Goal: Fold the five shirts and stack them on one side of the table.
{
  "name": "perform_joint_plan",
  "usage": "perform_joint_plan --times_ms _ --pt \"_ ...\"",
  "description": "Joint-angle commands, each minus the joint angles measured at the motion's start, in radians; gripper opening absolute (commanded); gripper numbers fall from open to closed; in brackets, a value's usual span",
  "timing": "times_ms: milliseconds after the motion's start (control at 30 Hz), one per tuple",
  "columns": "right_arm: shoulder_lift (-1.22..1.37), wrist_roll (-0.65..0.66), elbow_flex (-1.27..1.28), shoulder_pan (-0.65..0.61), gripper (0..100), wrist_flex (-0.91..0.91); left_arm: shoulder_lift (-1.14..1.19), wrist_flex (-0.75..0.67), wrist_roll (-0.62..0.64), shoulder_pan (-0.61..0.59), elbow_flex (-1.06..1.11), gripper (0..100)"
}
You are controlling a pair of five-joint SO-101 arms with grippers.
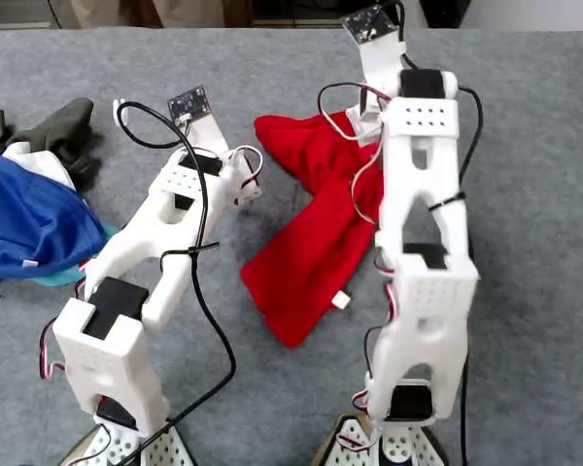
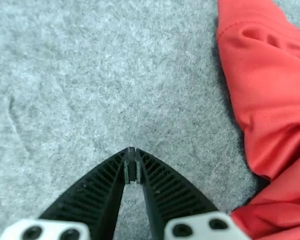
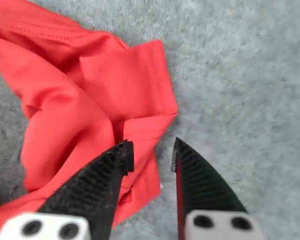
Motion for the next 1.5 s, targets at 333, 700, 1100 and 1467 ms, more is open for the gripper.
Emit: perform_joint_plan --times_ms 333,700,1100,1467 --pt "0.432 -0.037 -0.509 0.007 13.6 0.172 -0.007 -0.020 -0.006 0.006 -0.018 2" --pt "0.510 -0.129 -0.799 0.191 0.5 0.209 -0.007 -0.020 -0.006 0.006 -0.017 2" --pt "0.404 -0.184 -0.802 0.349 0.5 0.195 0.019 -0.049 -0.006 0.008 -0.020 2" --pt "0.067 0.018 -0.759 0.489 0.5 0.324 0.004 0.137 -0.052 0.068 -0.144 2"
